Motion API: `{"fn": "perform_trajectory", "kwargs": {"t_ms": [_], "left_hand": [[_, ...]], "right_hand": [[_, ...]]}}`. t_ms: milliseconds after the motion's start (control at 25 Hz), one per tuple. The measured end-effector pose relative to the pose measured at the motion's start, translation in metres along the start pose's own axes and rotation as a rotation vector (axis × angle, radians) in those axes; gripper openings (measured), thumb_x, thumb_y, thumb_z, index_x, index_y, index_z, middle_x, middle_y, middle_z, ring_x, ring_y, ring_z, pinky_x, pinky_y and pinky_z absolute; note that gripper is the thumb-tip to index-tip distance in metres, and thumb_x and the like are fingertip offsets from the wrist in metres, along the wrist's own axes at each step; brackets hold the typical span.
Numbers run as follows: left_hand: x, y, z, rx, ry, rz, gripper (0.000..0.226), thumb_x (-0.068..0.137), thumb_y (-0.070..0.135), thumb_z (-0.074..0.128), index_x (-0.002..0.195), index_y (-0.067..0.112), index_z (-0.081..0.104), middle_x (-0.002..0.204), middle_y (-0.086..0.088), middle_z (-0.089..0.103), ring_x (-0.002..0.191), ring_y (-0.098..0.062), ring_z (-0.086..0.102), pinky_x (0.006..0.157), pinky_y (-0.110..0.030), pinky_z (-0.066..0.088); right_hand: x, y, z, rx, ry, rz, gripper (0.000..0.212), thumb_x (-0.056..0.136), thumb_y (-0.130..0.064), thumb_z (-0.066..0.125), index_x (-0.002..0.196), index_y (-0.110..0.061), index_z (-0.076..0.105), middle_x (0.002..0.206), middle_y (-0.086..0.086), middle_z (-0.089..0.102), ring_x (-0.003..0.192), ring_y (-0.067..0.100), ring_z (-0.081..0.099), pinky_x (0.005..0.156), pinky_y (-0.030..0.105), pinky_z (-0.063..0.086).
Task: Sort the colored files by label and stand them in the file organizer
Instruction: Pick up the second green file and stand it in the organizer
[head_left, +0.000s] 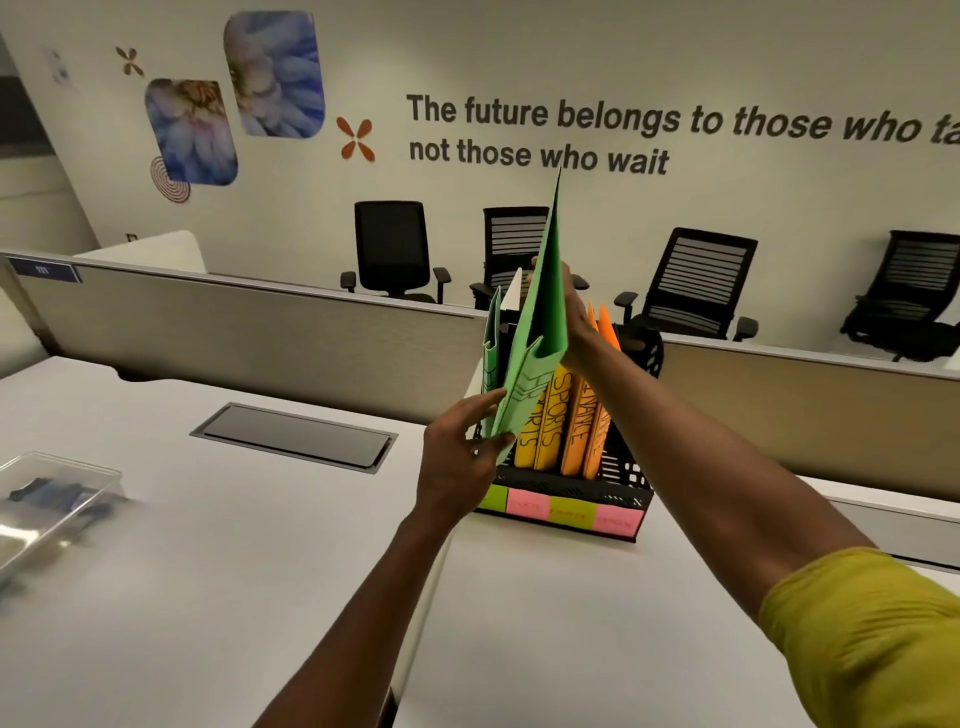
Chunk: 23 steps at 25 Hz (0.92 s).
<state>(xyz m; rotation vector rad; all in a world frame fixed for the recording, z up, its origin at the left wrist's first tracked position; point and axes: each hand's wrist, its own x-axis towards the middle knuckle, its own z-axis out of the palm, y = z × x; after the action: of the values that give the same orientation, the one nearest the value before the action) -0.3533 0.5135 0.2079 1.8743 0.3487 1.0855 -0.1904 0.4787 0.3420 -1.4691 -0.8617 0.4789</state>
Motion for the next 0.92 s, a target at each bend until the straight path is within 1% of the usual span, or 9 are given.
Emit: {"fn": "perform_trajectory", "kwargs": {"t_ms": [160,280,360,480,560,640,760,840,920], "left_hand": [[0.027,-0.025,0.015,0.055,0.020,-0.076,0.053,0.075,-0.005,0.078,0.124,0.009,0.066,0.116,-0.003,0.072,0.108,-0.010,0.068,0.087,-0.026,0.058],[0.035,-0.031,0.024,0.116,-0.005,-0.109,0.048,0.073,-0.010,0.077,0.118,0.001,0.068,0.106,-0.007,0.074,0.095,-0.003,0.069,0.073,-0.007,0.051],[0.033,-0.033,0.027,0.163,0.019,-0.109,0.036,0.075,-0.013,0.075,0.109,-0.007,0.069,0.090,-0.003,0.069,0.076,0.013,0.063,0.065,0.001,0.044],[0.025,-0.045,0.029,0.207,0.064,-0.122,0.024,0.077,-0.009,0.075,0.101,-0.007,0.071,0.081,0.003,0.064,0.069,-0.001,0.063,0.061,0.003,0.041],[0.021,-0.057,0.030,0.188,0.029,-0.146,0.028,0.079,-0.004,0.076,0.106,0.001,0.072,0.089,0.005,0.069,0.081,-0.015,0.070,0.067,0.001,0.046],[0.018,-0.071,0.031,0.190,-0.007,-0.179,0.030,0.079,-0.002,0.076,0.109,0.006,0.072,0.096,0.004,0.072,0.090,-0.014,0.071,0.074,-0.005,0.051],[0.018,-0.085,0.033,0.225,-0.006,-0.199,0.025,0.081,-0.001,0.074,0.104,0.008,0.072,0.099,-0.003,0.075,0.092,-0.017,0.072,0.077,-0.021,0.059],[0.022,-0.087,0.037,0.267,-0.003,-0.190,0.021,0.083,0.000,0.068,0.102,0.006,0.071,0.102,-0.006,0.075,0.092,-0.020,0.071,0.076,-0.031,0.062],[0.028,-0.085,0.042,0.324,-0.020,-0.192,0.021,0.085,0.001,0.066,0.105,0.004,0.070,0.106,-0.010,0.074,0.095,-0.024,0.071,0.075,-0.027,0.059]], "right_hand": [[0.023,0.003,0.002,0.031,0.047,-0.064,0.062,0.094,-0.063,0.026,0.133,-0.015,0.031,0.119,0.004,0.048,0.106,0.016,0.050,0.076,0.031,0.043],[0.024,0.007,0.000,0.036,-0.001,-0.048,0.081,0.081,-0.074,0.032,0.137,-0.015,0.028,0.121,-0.001,0.047,0.110,0.013,0.048,0.087,0.036,0.044],[0.026,0.014,-0.002,0.030,-0.045,0.004,0.106,0.060,-0.094,0.043,0.137,-0.022,0.027,0.142,0.008,0.041,0.128,0.025,0.042,0.104,0.050,0.038],[0.032,0.023,-0.004,-0.014,-0.086,0.052,0.134,0.042,-0.103,0.041,0.148,-0.024,0.021,0.158,0.015,0.022,0.143,0.036,0.025,0.111,0.059,0.028],[0.037,0.028,-0.007,-0.013,-0.072,0.091,0.116,0.067,-0.095,0.032,0.151,-0.016,0.023,0.155,0.018,0.029,0.138,0.036,0.034,0.107,0.049,0.035],[0.043,0.032,-0.011,0.007,-0.024,0.137,0.083,0.093,-0.073,0.020,0.147,-0.011,0.037,0.147,0.020,0.042,0.124,0.028,0.048,0.095,0.037,0.042],[0.058,0.035,-0.010,-0.069,0.004,0.193,0.085,0.092,-0.075,0.021,0.139,-0.010,0.048,0.141,0.018,0.049,0.122,0.030,0.052,0.096,0.040,0.048],[0.063,0.030,-0.006,-0.106,-0.057,0.195,0.089,0.086,-0.080,0.029,0.149,-0.018,0.035,0.152,0.016,0.037,0.134,0.034,0.041,0.105,0.052,0.042],[0.067,0.029,-0.001,-0.133,-0.094,0.183,0.090,0.082,-0.079,0.043,0.153,-0.028,0.021,0.157,0.014,0.026,0.137,0.037,0.035,0.106,0.057,0.038]]}}
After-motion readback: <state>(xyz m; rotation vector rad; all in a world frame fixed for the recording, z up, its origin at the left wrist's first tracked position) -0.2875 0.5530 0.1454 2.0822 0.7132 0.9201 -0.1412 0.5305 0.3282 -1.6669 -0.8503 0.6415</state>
